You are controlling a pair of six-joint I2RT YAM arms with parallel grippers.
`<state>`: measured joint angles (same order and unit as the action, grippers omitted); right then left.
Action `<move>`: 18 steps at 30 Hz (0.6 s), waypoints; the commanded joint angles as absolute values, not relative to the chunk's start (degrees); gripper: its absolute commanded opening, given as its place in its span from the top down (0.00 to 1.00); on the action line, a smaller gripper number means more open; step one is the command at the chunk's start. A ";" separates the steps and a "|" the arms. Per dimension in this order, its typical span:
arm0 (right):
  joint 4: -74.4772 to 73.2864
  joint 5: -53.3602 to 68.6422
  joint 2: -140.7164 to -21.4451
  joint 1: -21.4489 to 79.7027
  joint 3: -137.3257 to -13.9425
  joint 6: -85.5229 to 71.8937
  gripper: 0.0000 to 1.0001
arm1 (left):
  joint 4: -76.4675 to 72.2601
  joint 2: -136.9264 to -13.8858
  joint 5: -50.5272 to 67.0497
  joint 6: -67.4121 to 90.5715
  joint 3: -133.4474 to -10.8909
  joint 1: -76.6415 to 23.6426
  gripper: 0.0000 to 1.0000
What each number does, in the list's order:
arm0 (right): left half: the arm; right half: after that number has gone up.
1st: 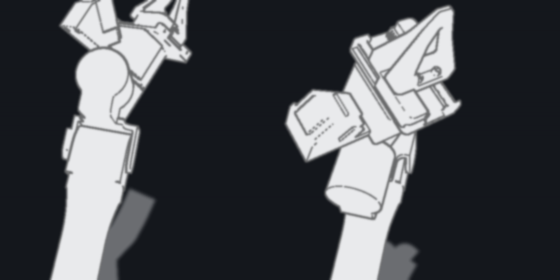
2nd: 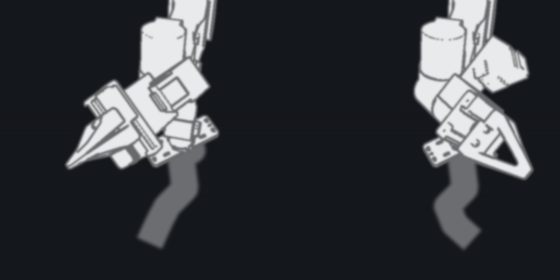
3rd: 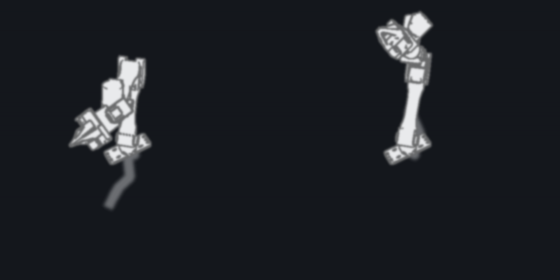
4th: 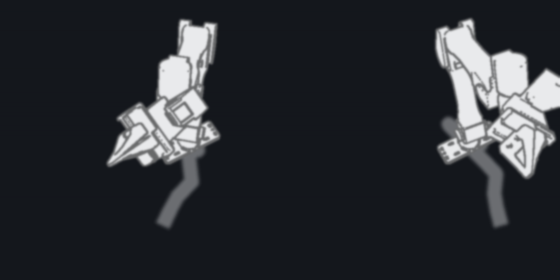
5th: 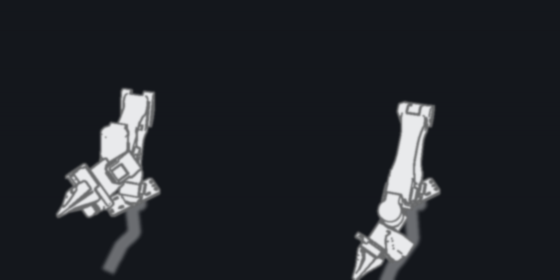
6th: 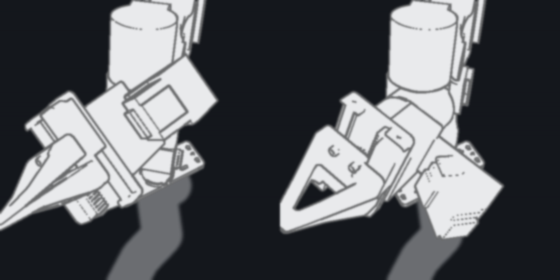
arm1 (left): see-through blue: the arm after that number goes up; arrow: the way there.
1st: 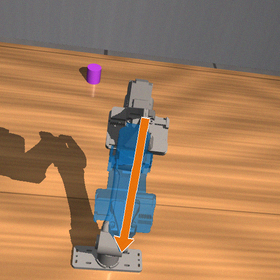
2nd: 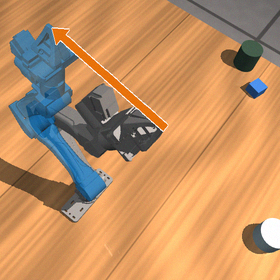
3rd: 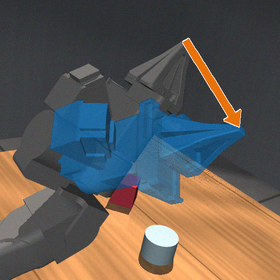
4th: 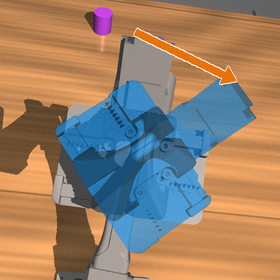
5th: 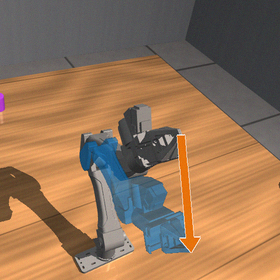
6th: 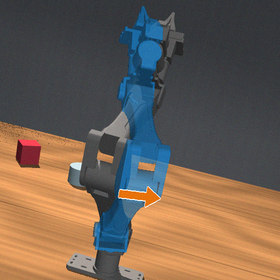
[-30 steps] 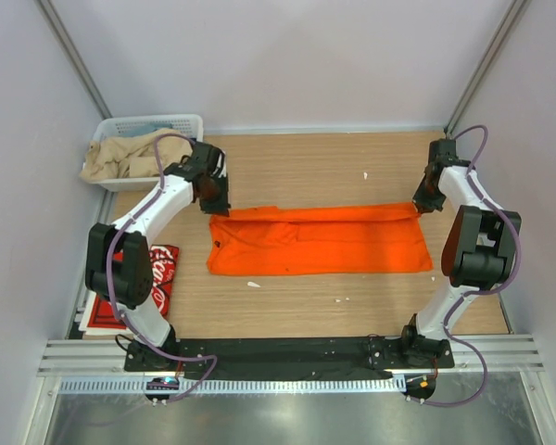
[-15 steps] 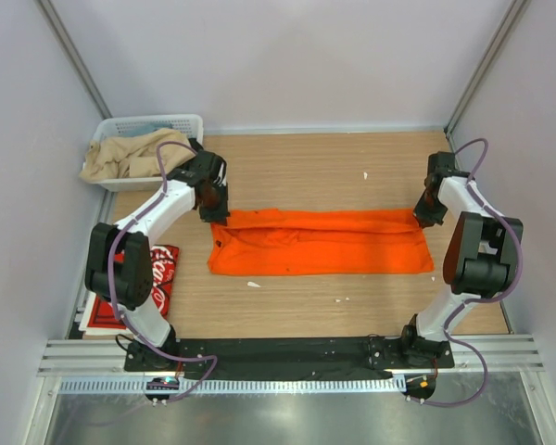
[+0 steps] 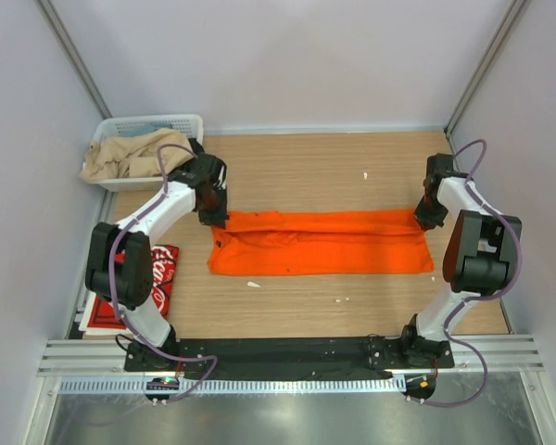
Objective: Fold and stack the t-shirts
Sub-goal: Fold the tshirt
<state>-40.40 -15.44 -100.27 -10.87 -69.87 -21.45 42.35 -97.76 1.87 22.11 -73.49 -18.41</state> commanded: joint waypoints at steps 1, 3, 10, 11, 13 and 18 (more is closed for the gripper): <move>-41.65 -18.63 -101.34 -11.16 -69.26 -22.41 0.91 | 44.73 -98.09 -1.32 22.23 -72.95 -18.46 1.00; -43.06 -19.16 -101.08 -11.25 -69.08 -23.46 0.91 | 44.56 -96.60 -2.28 22.50 -71.81 -18.54 1.00; -45.52 -19.68 -97.04 -11.16 -70.13 -24.88 0.61 | 48.95 -93.44 -3.51 23.29 -74.88 -18.81 0.73; -45.35 -19.77 -96.42 -11.16 -70.48 -24.26 0.59 | 49.30 -92.56 -3.69 23.38 -75.58 -18.81 0.70; -43.78 -18.21 -94.84 -11.08 -71.88 -23.47 0.57 | 50.45 -90.02 -3.87 24.17 -75.94 -18.81 0.52; -39.12 -10.21 -95.10 -9.76 -73.12 -23.64 0.54 | 47.48 -88.94 1.91 26.98 -76.38 -19.07 0.56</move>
